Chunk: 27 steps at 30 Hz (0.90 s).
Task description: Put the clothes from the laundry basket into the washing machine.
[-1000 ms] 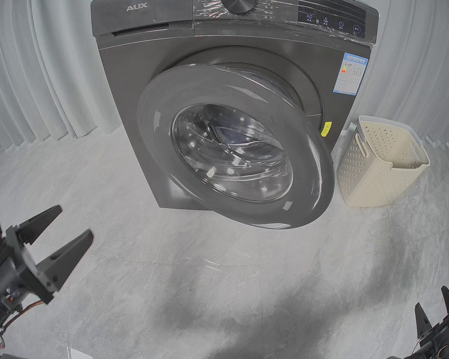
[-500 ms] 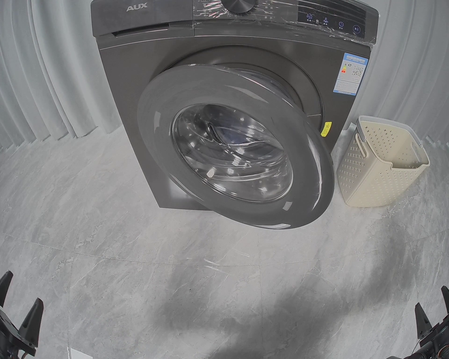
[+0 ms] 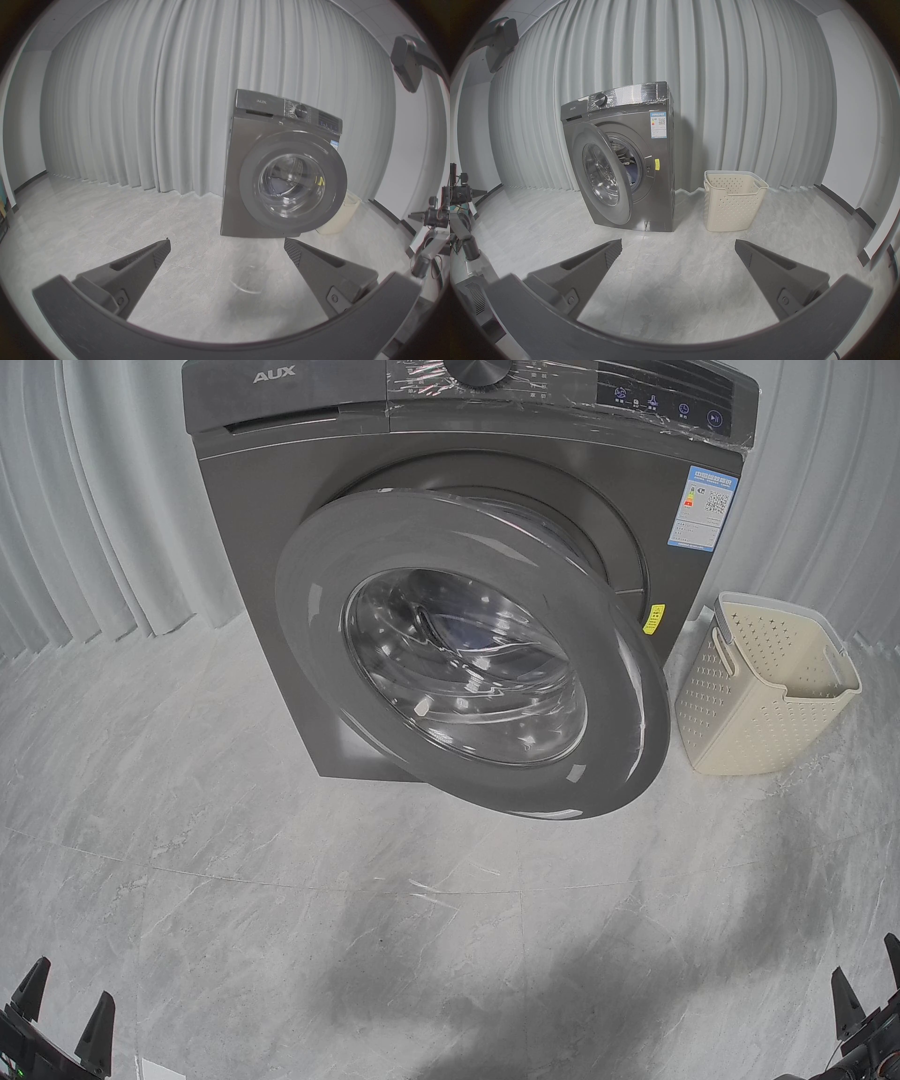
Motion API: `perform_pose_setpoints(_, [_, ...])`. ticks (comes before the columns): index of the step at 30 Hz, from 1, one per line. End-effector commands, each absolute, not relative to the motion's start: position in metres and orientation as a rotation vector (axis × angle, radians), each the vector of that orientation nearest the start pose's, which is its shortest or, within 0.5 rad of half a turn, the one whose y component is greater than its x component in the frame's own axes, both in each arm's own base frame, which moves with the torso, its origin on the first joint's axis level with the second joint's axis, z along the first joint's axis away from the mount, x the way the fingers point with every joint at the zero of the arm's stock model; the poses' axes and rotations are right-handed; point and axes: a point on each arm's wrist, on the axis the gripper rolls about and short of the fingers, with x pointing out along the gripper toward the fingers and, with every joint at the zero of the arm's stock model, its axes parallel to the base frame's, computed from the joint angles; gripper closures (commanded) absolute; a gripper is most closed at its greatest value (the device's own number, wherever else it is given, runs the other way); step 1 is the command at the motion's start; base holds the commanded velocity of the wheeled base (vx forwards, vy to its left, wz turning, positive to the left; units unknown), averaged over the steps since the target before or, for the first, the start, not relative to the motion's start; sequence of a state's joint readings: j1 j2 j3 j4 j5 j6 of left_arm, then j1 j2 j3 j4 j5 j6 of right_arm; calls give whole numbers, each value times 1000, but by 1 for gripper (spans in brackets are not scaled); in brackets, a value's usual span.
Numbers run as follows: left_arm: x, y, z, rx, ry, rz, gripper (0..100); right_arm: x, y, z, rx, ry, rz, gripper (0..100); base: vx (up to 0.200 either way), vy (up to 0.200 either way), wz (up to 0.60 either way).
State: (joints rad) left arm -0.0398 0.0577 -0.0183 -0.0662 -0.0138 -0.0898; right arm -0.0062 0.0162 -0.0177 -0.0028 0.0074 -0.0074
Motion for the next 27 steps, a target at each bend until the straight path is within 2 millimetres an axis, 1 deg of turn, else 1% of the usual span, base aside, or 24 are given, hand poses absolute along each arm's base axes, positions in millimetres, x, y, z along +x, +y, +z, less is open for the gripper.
perform_pose_setpoints(1, [-23,-1,83,-129,-65,-40,0,-22,0,76,-8,8,2,0,0,0,0])
perform_pose_setpoints(7, [-23,-2,83,-138,-62,-101,0,-22,0,76,-8,8,2,0,0,0,0])
perform_pose_setpoints(15, [-23,-1,82,-113,-60,-60,0,-23,0,76,-2,-3,2,0,0,0,0])
perform_pose_setpoints(16, [-23,1,82,-96,-63,28,0,-31,1,106,10,-156,18,0,0,0,0])
perform_pose_setpoints(17, [-23,2,82,-80,-56,62,0,-37,1,125,26,-228,31,0,0,0,0])
perform_pose_setpoints(18, [-23,2,82,-80,-56,62,0,-37,1,125,26,-228,31,0,0,0,0])
perform_pose_setpoints(19, [-23,2,80,-61,-24,79,0,-42,0,150,31,-272,63,0,0,0,0])
perform_pose_setpoints(20, [-22,2,80,-59,-10,75,0,-36,0,167,31,-244,108,0,0,0,0])
perform_pose_setpoints(21, [-22,2,80,-55,-8,73,0,-35,0,169,30,-236,120,0,0,0,0])
perform_pose_setpoints(22, [-23,1,76,-23,1,35,0,-21,1,175,31,-160,193,0,0,0,0])
perform_pose_setpoints(24, [-23,0,76,12,3,-31,0,2,4,175,48,-28,283,0,0,0,0])
perform_pose_setpoints(25, [-23,-1,76,18,3,-41,0,14,6,173,73,54,331,0,0,0,0])
perform_pose_setpoints(27, [-23,-1,76,18,3,-32,0,33,11,171,146,175,410,0,0,0,0])
